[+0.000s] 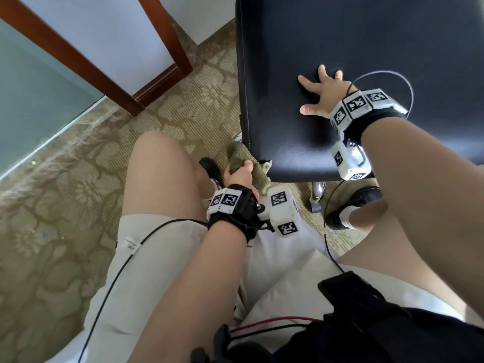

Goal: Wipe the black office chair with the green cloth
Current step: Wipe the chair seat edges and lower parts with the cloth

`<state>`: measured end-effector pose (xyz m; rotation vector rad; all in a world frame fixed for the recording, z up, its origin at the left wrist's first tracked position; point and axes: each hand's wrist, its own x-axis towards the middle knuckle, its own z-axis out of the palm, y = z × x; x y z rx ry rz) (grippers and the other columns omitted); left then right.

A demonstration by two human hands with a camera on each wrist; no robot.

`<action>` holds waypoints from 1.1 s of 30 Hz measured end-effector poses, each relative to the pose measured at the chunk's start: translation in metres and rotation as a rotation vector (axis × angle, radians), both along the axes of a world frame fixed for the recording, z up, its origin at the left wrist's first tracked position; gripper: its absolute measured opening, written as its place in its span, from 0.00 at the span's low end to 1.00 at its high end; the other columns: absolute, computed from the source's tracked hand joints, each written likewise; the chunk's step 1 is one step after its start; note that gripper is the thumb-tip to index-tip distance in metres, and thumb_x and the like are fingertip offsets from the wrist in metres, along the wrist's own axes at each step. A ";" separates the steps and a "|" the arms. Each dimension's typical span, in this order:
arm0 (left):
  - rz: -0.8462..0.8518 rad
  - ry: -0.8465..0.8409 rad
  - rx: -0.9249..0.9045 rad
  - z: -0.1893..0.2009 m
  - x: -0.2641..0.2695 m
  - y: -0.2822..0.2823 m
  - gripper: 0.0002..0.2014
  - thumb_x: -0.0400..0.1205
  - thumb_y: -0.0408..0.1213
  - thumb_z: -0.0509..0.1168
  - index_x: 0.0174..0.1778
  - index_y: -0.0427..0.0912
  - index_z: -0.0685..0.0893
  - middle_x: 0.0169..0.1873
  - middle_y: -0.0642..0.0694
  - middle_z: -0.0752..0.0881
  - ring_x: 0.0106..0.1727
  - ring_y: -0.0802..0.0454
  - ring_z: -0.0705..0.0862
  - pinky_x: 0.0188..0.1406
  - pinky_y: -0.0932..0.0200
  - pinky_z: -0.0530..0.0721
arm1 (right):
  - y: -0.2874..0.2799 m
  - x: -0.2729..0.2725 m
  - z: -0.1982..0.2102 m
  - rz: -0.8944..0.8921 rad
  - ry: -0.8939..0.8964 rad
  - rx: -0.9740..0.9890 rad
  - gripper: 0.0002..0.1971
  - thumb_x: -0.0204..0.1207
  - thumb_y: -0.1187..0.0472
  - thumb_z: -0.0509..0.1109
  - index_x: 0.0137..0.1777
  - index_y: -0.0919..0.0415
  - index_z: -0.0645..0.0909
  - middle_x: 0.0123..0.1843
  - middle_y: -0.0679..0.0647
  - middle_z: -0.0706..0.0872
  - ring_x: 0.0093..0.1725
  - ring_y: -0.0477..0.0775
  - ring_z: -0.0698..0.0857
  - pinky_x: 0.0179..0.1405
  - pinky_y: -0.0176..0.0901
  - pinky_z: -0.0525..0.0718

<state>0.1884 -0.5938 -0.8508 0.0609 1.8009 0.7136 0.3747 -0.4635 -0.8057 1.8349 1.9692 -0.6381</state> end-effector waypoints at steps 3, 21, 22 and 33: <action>0.047 0.110 0.095 0.001 0.005 0.005 0.28 0.81 0.40 0.68 0.77 0.47 0.68 0.69 0.45 0.77 0.68 0.46 0.77 0.69 0.56 0.74 | 0.001 0.000 0.001 -0.021 0.032 0.000 0.36 0.79 0.42 0.62 0.81 0.36 0.45 0.85 0.53 0.41 0.82 0.69 0.45 0.72 0.62 0.66; -0.147 0.265 0.429 0.001 -0.002 0.035 0.26 0.82 0.34 0.65 0.77 0.40 0.69 0.70 0.41 0.78 0.71 0.47 0.75 0.64 0.70 0.68 | 0.004 -0.007 0.002 -0.055 0.021 -0.019 0.36 0.80 0.42 0.61 0.81 0.37 0.44 0.85 0.53 0.40 0.82 0.69 0.44 0.73 0.61 0.64; -0.162 0.284 0.433 0.002 0.001 0.029 0.26 0.83 0.33 0.63 0.78 0.40 0.67 0.71 0.40 0.76 0.72 0.46 0.74 0.63 0.71 0.66 | 0.004 -0.007 0.002 -0.055 0.021 -0.022 0.36 0.80 0.42 0.61 0.81 0.37 0.43 0.85 0.53 0.40 0.82 0.69 0.43 0.73 0.61 0.65; -0.099 0.180 0.231 0.002 0.018 0.004 0.27 0.87 0.34 0.54 0.82 0.47 0.54 0.75 0.39 0.71 0.72 0.42 0.74 0.67 0.59 0.68 | 0.000 -0.002 0.002 -0.054 0.054 0.009 0.35 0.80 0.43 0.62 0.81 0.36 0.45 0.85 0.52 0.41 0.82 0.68 0.44 0.73 0.62 0.64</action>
